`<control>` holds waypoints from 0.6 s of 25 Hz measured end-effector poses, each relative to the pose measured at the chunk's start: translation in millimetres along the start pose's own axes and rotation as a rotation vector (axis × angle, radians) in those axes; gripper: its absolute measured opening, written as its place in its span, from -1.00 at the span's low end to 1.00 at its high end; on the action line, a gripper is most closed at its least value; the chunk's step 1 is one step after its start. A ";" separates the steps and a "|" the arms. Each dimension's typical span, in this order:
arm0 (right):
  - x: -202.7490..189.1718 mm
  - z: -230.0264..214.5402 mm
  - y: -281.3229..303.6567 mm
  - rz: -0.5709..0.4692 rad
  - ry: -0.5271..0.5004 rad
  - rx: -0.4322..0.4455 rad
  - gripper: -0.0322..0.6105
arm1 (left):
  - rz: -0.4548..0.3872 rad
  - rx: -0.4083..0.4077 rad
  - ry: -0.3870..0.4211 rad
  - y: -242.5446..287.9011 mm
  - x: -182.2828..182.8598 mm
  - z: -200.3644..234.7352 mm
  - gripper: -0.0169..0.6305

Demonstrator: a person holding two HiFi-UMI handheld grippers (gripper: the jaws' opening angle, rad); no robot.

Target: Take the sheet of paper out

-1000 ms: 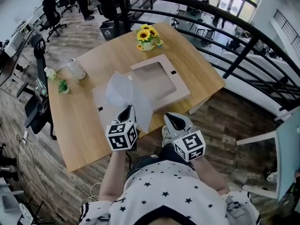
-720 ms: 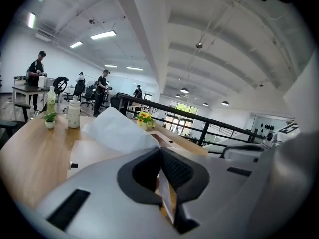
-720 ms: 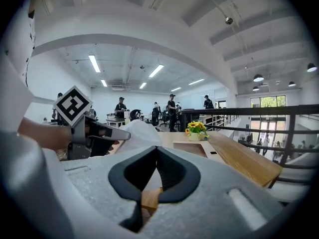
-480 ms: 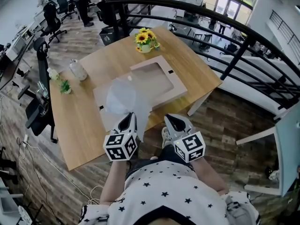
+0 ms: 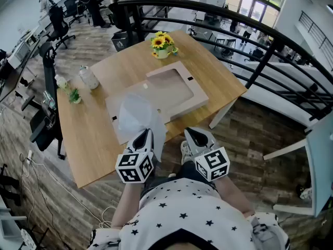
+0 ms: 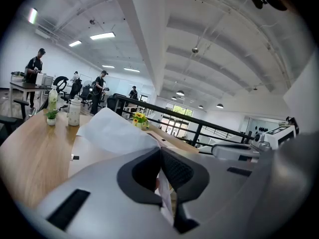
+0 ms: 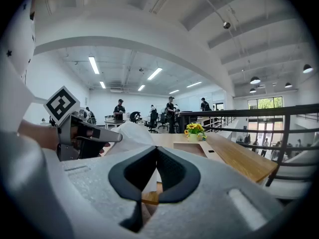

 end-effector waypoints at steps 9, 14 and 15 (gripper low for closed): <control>0.8 -1.8 -2.3 0.012 0.006 -0.017 -0.88 | -0.003 -0.014 -0.010 0.3 0.8 -0.9 -0.93; 1.7 -2.1 -0.1 0.004 0.001 -0.020 -0.88 | 0.000 -0.015 -0.019 0.9 1.1 1.2 -0.93; 2.2 -1.9 0.5 0.004 0.000 -0.020 -0.88 | -0.001 -0.015 -0.023 0.9 2.0 1.8 -0.93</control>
Point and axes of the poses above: the fingertips, and each gripper's own axes: y forward along the fingers, z to its left, x out of its top, the point moved 7 cm from there along -y, backward along the fingers, and after that the axes turned 6 degrees about z, right-handed, at the moved point
